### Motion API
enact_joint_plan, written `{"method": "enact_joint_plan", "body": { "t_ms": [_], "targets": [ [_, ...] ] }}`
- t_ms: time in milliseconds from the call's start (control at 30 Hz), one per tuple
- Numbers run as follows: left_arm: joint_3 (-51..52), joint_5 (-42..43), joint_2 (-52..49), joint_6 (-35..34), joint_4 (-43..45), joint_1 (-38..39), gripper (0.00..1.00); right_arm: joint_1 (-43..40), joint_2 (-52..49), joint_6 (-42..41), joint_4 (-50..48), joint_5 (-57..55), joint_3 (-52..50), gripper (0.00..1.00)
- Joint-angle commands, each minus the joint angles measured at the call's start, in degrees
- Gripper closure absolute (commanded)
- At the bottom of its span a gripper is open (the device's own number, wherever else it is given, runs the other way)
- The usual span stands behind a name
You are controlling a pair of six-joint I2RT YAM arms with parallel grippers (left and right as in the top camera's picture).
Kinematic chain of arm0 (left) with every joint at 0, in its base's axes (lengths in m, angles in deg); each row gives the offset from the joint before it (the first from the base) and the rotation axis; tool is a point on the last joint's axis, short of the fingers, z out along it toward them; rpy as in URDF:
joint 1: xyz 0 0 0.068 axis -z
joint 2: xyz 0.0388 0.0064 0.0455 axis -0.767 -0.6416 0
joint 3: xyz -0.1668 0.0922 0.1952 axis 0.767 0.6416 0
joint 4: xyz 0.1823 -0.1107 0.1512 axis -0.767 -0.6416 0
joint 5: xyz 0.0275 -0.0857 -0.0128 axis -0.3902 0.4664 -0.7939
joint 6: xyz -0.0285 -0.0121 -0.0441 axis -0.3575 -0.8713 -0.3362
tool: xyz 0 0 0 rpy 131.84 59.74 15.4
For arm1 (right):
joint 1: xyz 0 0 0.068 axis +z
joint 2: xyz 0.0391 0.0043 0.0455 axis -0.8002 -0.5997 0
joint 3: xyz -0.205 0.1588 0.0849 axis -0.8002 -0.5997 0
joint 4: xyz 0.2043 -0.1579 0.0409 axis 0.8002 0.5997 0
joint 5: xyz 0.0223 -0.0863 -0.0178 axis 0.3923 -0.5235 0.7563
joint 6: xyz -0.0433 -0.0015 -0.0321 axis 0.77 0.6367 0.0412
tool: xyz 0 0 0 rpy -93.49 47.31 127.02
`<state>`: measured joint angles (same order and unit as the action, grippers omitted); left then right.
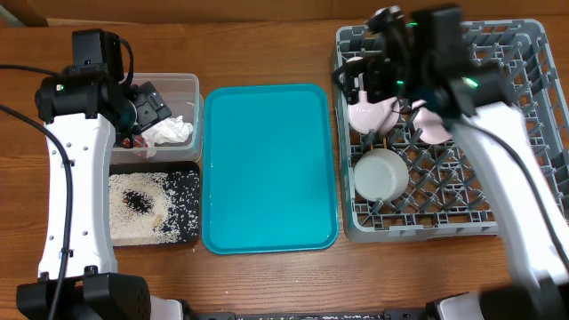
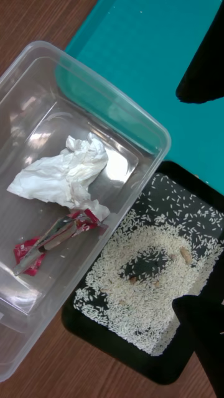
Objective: Sort waste into correct bins and load items into the dishwasher
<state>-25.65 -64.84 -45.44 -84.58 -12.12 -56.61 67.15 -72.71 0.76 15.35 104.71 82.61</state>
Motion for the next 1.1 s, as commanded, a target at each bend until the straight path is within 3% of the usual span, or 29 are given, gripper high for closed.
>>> {"method": "enact_joint_plan", "body": {
  "t_ms": [0, 367, 633, 833, 1067],
  "targets": [
    [-0.8, -0.3, -0.3, 0.4, 0.0, -0.1, 0.0, 0.0, 12.8, -0.2, -0.5, -5.1, 0.5, 0.0],
    [-0.9, -0.3, -0.3, 0.4, 0.0, -0.1, 0.0, -0.2, 40.1, 0.8, 0.3, -9.7, -4.6, 0.0],
    [-0.8, -0.3, -0.3, 0.4, 0.0, -0.1, 0.0, -5.9, 62.2, 0.3, -3.3, -9.6, -30.4, 0.0],
    [-0.8, -0.3, -0.3, 0.4, 0.0, -0.1, 0.0, -9.6, 76.6, 0.3, -20.3, -4.3, -56.4, 0.0],
    [-0.8, -0.3, -0.3, 0.4, 0.1, -0.1, 0.0, -12.3, 88.0, -0.5, -51.1, 2.1, -81.4, 0.0]
  ]
}}
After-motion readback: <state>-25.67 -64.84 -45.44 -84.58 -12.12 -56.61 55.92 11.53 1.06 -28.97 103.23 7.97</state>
